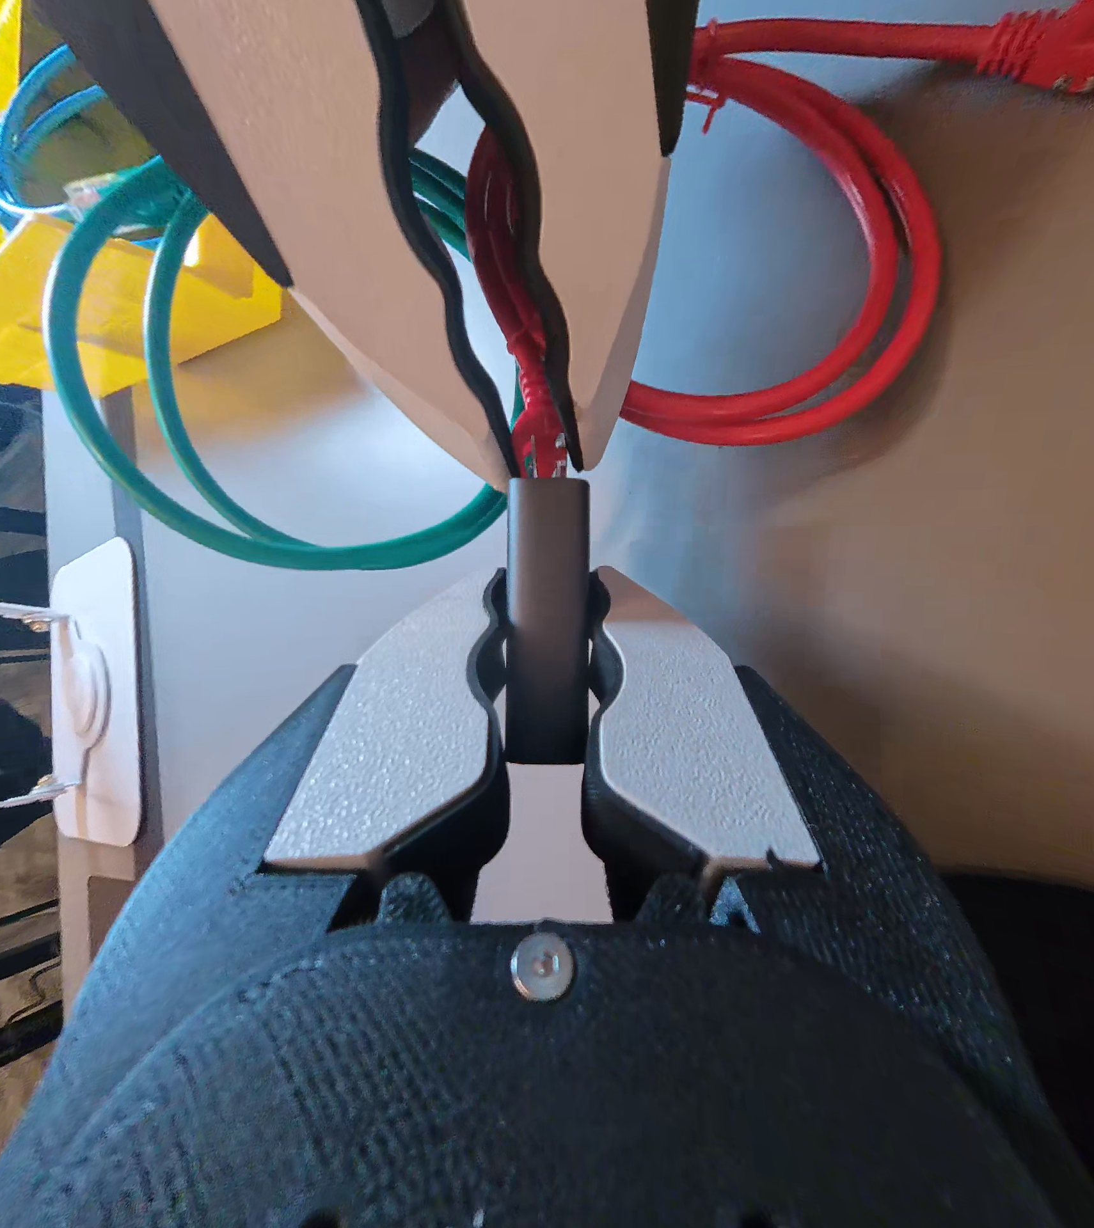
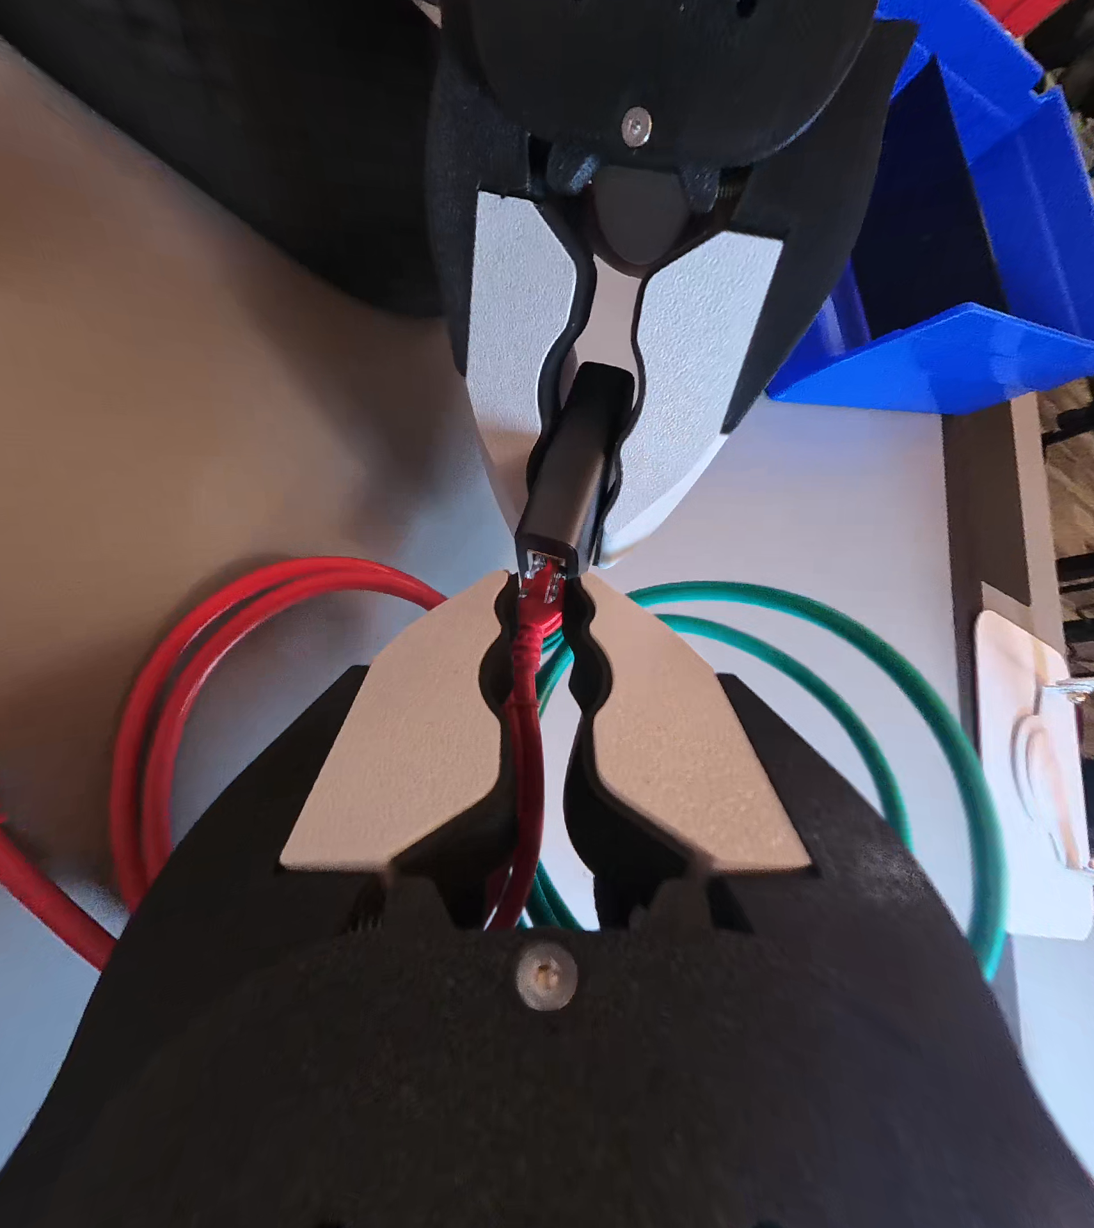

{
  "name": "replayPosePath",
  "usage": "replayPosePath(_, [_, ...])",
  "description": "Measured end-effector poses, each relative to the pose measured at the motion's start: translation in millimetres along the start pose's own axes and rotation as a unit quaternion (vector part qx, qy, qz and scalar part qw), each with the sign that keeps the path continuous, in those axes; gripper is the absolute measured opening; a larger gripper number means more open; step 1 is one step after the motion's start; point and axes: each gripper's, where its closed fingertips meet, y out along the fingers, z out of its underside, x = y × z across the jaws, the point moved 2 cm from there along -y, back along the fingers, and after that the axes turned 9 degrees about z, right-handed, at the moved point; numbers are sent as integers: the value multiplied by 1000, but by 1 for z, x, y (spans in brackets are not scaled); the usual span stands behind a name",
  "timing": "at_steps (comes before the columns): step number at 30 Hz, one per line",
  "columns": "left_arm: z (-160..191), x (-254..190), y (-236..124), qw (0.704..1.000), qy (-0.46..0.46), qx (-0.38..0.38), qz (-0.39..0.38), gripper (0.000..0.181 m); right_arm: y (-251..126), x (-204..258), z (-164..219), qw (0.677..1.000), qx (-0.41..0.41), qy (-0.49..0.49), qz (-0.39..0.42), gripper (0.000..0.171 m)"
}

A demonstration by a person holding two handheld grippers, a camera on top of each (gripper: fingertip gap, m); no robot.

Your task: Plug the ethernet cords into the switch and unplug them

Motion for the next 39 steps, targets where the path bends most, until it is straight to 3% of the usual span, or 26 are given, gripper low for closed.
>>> replayPosePath(6, [-9,-4,12,1000,-2,-10,29,23,-10,7,8,998,14,27,-52,13])
replayPosePath(7, [2,4,11,1000,-1,30,1,22,-14,7,10,998,15,29,-58,13])
replayPosePath(8, [31,19,7,994,-3,99,-42,23,-25,20,4,992,-6,51,-116,13])
replayPosePath(9, [47,21,2,994,-39,92,-33,22,-31,23,1,991,-14,62,-119,13])
replayPosePath(11, [40,13,-13,998,-62,24,-23,22,-42,10,11,998,6,47,-43,13])
replayPosePath(15, [28,25,-44,994,-63,0,-91,21,-94,-33,-9,995,-27,93,34,13])
replayPosePath(18, [36,32,-55,989,-73,-9,-126,21,-144,-90,-15,985,-13,88,147,13])
replayPosePath(21, [39,28,-55,987,-91,-25,-127,21,-185,-156,16,949,90,92,287,14])
replayPosePath(27, [41,23,-50,987,-88,-17,-132,21,-196,-238,123,881,197,196,384,14])
replayPosePath(31, [46,22,-47,987,-92,-14,-130,21,-167,-247,223,835,244,315,380,14])
replayPosePath(34, [48,24,-48,986,-96,-20,-135,21,-150,-229,283,803,333,329,369,15])
replayPosePath(35, [48,25,-48,986,-97,-21,-138,21,-151,-228,291,792,361,315,379,15])
replayPosePath(36, [48,25,-49,985,-96,-23,-139,21,-149,-231,287,797,355,296,388,26])
replayPosePath(39, [46,26,-49,985,-95,-30,-141,21,-152,-242,251,810,308,282,413,43])
